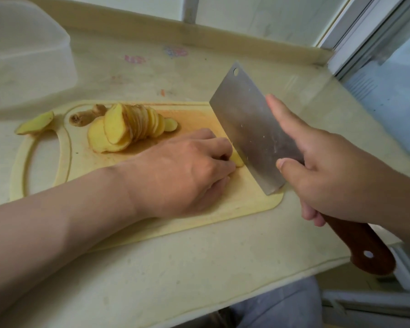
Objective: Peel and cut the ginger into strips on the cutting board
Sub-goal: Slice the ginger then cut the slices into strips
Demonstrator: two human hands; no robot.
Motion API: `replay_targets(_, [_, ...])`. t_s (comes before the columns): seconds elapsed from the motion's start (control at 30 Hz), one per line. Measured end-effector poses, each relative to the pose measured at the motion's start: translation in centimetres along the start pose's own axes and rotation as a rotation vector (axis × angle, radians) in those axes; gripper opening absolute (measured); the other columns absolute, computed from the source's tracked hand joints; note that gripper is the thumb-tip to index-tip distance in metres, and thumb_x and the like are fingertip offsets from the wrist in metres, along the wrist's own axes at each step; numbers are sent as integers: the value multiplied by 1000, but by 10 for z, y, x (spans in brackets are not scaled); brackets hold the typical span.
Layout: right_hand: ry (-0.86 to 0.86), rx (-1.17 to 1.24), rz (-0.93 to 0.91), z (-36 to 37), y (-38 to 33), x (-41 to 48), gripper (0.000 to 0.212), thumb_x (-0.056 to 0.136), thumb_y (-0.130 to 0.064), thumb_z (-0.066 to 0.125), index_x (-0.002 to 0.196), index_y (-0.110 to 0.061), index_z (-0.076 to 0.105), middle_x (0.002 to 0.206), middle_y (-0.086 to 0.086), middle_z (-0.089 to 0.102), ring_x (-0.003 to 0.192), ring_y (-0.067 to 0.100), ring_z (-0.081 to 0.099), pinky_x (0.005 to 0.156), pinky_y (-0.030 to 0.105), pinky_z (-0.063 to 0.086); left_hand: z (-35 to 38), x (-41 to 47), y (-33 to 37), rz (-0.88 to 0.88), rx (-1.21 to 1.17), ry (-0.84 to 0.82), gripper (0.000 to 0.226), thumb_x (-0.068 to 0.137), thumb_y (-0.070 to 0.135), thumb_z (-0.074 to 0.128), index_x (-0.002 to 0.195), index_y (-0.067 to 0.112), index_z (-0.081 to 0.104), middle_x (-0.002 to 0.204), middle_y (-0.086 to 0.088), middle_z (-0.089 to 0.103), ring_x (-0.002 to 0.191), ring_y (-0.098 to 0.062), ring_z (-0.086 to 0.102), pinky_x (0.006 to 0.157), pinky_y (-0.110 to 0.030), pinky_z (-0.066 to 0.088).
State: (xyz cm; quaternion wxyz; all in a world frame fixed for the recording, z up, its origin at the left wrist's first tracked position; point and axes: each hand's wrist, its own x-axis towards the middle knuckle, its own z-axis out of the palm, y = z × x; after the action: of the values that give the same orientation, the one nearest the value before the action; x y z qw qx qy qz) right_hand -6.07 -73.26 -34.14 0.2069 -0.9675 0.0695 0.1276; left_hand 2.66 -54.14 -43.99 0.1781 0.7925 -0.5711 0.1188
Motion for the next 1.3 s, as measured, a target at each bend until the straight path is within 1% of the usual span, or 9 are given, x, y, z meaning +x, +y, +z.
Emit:
replay_targets(0.17, [7,-16,7,-3,-15,23,86,109,-16,43,154,-67,-9,52,5,63,40,16,66,40,23,50,1,1,0,15,-1,34,38,103,26,41,98,6,73,103,-10,64,85,-31,58,83,-41,49])
replay_targets(0.37, [174,150,-54,13,0,9,87,107,-13,45,156,-66,-4,52,5,66,42,20,67,45,30,58,0,-1,2,9,8,34,40,103,26,40,101,6,74,104,-11,65,85,-33,59,83,-43,49])
replay_targets(0.47, [158,158,-55,14,6,-9,88,107,-13,45,152,-70,-4,53,9,66,42,20,66,45,30,58,-1,0,2,9,6,26,38,102,26,40,101,8,74,105,-9,65,85,-31,59,86,-39,48])
replay_targets(0.63, [48,54,-24,6,3,-10,88,108,-14,44,152,-71,-7,53,1,68,42,18,66,47,29,59,-1,0,1,4,12,8,40,103,28,38,101,10,73,105,-7,63,87,-28,56,87,-38,47])
replay_targets(0.77, [-20,-15,18,0,-7,-5,88,109,-16,43,150,-73,-11,51,-18,65,41,16,66,44,27,55,0,0,1,1,8,2,42,103,30,35,100,11,73,105,-6,63,87,-27,56,87,-37,46])
replay_targets(0.8, [-27,-26,31,-1,-9,-3,88,109,-16,43,150,-72,-12,49,-18,64,41,16,66,43,26,54,1,0,1,2,7,1,42,103,30,35,100,11,73,104,-6,63,87,-28,56,87,-38,46])
replay_targets(0.93, [11,-14,24,-1,-18,18,86,108,-14,43,154,-67,-8,52,7,65,40,19,66,39,26,50,1,1,0,9,21,12,40,102,28,39,100,7,73,103,-10,64,84,-33,57,83,-43,48])
replay_targets(1.17, [211,179,-60,19,0,4,87,108,-12,45,156,-65,-3,53,6,67,42,22,66,45,31,58,-1,1,2,10,28,13,44,104,28,35,103,8,73,105,-9,64,87,-32,58,86,-42,48])
replay_targets(1.3, [179,185,-63,17,5,-9,88,108,-12,45,153,-69,-3,53,12,65,42,22,65,45,29,57,0,1,1,3,18,14,44,103,29,34,101,8,74,104,-8,64,85,-31,58,85,-41,48])
